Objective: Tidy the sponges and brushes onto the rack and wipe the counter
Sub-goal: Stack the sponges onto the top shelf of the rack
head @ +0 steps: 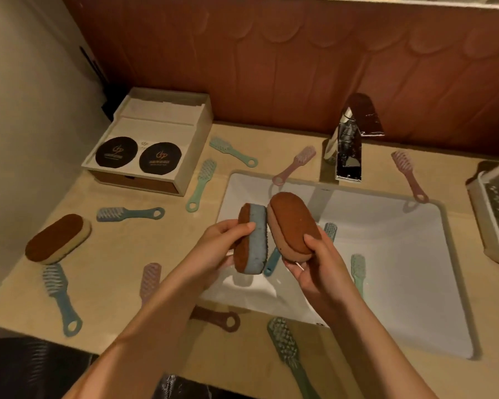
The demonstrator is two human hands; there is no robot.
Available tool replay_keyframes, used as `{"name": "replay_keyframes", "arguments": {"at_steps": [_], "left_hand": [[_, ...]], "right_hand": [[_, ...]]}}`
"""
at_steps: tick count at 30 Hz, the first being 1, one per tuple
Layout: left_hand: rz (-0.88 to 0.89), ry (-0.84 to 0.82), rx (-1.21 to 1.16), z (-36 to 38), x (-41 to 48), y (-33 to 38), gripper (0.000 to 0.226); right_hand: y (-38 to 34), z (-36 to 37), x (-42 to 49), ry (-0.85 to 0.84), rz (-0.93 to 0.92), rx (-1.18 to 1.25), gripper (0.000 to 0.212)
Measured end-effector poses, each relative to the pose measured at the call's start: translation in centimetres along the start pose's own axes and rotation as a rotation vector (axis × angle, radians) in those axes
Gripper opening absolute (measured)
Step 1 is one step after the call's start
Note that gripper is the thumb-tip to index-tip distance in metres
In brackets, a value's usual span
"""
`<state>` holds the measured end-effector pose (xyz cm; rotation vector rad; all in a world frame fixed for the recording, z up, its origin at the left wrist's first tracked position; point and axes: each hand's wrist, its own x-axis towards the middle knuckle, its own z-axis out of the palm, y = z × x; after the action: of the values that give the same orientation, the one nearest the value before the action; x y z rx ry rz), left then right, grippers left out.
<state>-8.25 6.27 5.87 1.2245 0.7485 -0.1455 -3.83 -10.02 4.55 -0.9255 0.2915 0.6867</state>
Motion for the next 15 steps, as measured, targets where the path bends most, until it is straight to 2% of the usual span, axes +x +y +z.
{"name": "replay_keyframes", "arguments": {"at_steps": [3, 8, 12, 15], "left_hand": [[-0.003, 0.032, -0.084, 2.4, 0.4, -0.7, 0.016], [0.006, 0.009, -0.093, 5.3, 0.3, -1.2, 0.035], [-0.018, 0.021, 0.018, 7.3, 0.5, -1.9, 0.055], [-0.004, 0.046, 0.09, 9.1, 0.5, -2.5, 0.047]], "right_hand": [[-0.7, -0.7, -1.1, -0.023, -0.035, 0.054, 0.039], [-1.9, -1.7, -2.4, -0.027, -0.083, 0.129, 0.04], [-3.3, -3.0, -3.2, -0.016, -0.117, 0.12, 0.04], [-3.8, -4.1, -3.7, -0.008, -0.123, 0.04, 0.038]]}}
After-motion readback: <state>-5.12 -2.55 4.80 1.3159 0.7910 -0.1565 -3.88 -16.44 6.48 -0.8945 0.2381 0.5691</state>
